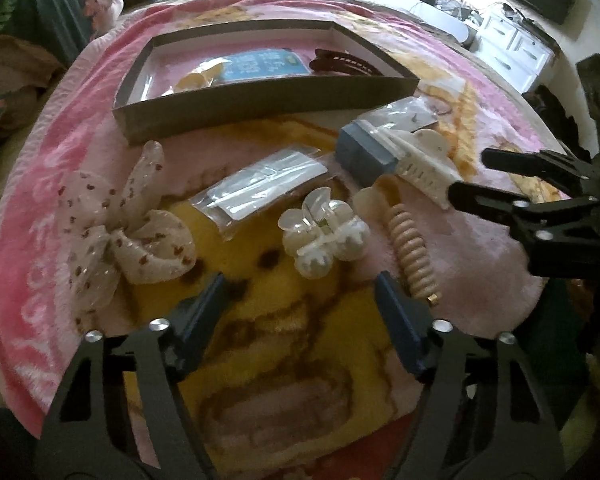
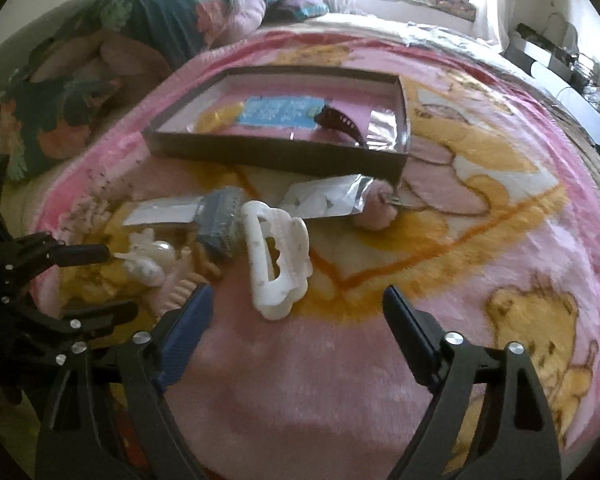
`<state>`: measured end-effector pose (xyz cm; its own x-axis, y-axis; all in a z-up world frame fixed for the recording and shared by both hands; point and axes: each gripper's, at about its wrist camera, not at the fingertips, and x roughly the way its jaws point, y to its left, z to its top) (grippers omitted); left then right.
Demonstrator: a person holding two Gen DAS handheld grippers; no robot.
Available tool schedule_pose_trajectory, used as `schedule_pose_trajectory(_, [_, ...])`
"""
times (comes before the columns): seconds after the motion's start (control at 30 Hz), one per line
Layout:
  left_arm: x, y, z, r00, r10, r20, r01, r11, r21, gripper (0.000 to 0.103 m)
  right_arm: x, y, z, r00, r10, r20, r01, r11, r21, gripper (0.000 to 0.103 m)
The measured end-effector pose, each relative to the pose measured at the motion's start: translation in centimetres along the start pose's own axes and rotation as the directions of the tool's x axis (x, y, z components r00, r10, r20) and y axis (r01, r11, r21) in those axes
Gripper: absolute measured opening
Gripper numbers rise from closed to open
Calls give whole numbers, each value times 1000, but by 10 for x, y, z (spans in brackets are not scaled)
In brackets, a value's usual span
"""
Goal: Organize jewelry
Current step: 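Grasp the pearl flower clip with left tool while right tool grasps white claw clip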
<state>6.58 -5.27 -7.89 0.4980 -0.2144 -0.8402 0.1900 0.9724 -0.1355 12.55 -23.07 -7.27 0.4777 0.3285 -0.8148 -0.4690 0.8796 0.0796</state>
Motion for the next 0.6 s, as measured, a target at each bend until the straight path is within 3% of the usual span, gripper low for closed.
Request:
schedule_pose_trajectory(0.13, [4, -1, 5, 1000, 3, 11, -3, 1000, 9, 64, 22, 0, 8, 999, 18, -34, -18, 1000, 1, 65])
schedule_pose_trajectory(0.2, [7, -3, 8, 1000, 1, 13, -1, 1000, 13, 64, 29, -2, 11, 999, 41, -33, -41, 999, 9, 50])
schedule_pose_trajectory(0.3, [12, -6, 14, 1000, 7, 19, -7, 1000, 28, 62, 30, -5, 13, 997, 70, -22, -69, 997, 27, 35])
schedule_pose_trajectory(0.43, [18, -11, 21, 1000, -2, 21, 1, 999, 38, 56, 22, -7, 7, 999, 54, -1, -54, 998, 23, 35])
schedule_pose_trajectory(0.53, [22, -15, 26, 1000, -14, 22, 13, 999, 47, 40, 15, -11, 1, 999, 47, 10, -48, 998, 41, 34])
schedule_pose_trajectory(0.6, [23, -18, 28, 1000, -14, 22, 13, 999, 53, 40, 10, -14, -3, 999, 40, 19, -41, 998, 56, 34])
